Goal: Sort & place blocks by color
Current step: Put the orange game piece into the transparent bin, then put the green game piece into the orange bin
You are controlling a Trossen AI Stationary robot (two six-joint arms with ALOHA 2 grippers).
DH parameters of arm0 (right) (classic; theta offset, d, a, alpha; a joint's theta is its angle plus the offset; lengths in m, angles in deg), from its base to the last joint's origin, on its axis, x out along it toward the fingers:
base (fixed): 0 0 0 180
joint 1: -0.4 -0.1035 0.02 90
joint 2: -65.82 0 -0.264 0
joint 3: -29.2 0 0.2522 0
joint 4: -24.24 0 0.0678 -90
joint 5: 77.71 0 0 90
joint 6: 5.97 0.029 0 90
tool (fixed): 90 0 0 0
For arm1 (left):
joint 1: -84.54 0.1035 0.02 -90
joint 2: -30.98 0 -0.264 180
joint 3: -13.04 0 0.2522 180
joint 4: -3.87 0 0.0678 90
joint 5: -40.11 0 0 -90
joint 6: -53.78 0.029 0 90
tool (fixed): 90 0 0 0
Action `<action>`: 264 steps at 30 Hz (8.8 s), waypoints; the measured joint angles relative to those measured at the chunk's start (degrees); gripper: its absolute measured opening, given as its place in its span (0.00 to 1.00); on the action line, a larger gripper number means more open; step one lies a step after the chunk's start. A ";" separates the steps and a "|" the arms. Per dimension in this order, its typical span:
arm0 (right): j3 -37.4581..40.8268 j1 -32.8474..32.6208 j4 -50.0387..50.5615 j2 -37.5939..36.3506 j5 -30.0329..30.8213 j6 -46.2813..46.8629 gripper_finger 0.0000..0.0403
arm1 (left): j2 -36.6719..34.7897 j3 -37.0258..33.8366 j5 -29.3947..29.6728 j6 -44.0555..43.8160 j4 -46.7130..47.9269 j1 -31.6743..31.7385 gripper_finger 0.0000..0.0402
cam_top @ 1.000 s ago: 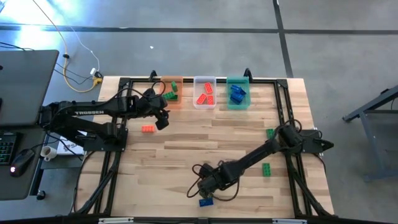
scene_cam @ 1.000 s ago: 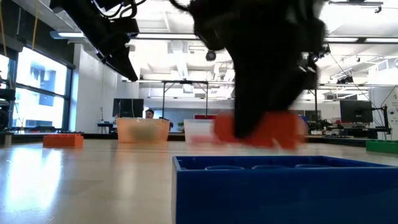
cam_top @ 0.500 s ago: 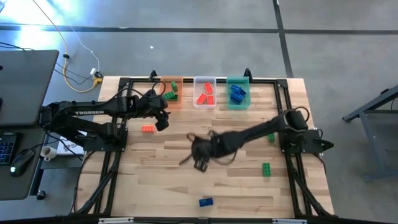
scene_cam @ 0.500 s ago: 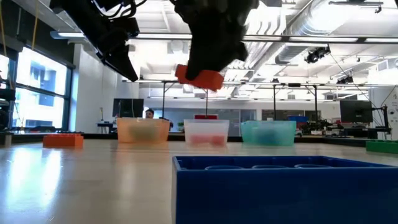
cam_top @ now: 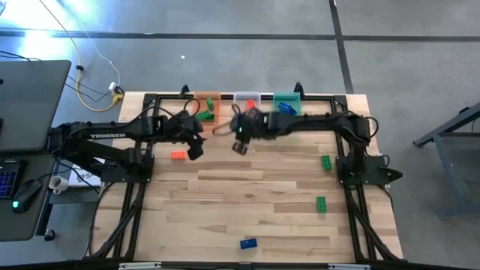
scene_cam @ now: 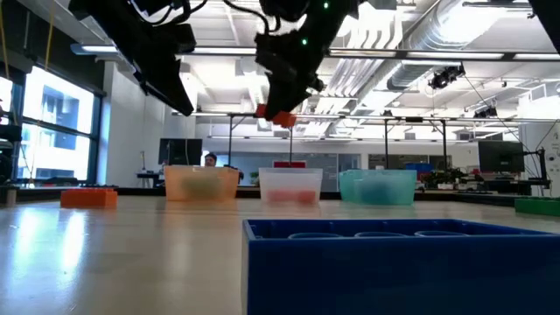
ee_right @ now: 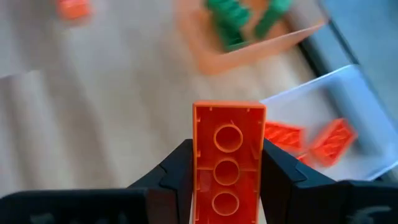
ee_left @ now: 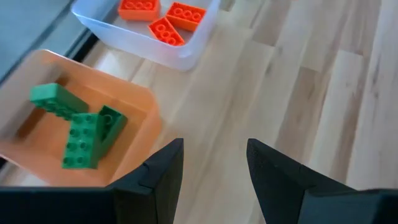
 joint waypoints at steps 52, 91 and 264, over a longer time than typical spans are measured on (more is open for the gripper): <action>-2.60 17.18 3.45 6.52 -8.32 0.10 0.52 | 0.00 -0.02 1.99 -7.86 6.76 -13.89 0.42; -15.55 -21.01 52.09 4.10 5.76 26.67 0.52 | 0.00 -0.02 6.88 -10.42 20.71 -12.47 0.59; 33.40 -24.63 -72.59 -8.01 2.89 2.35 0.28 | -0.02 0.00 -5.87 -6.48 -25.59 -27.45 0.59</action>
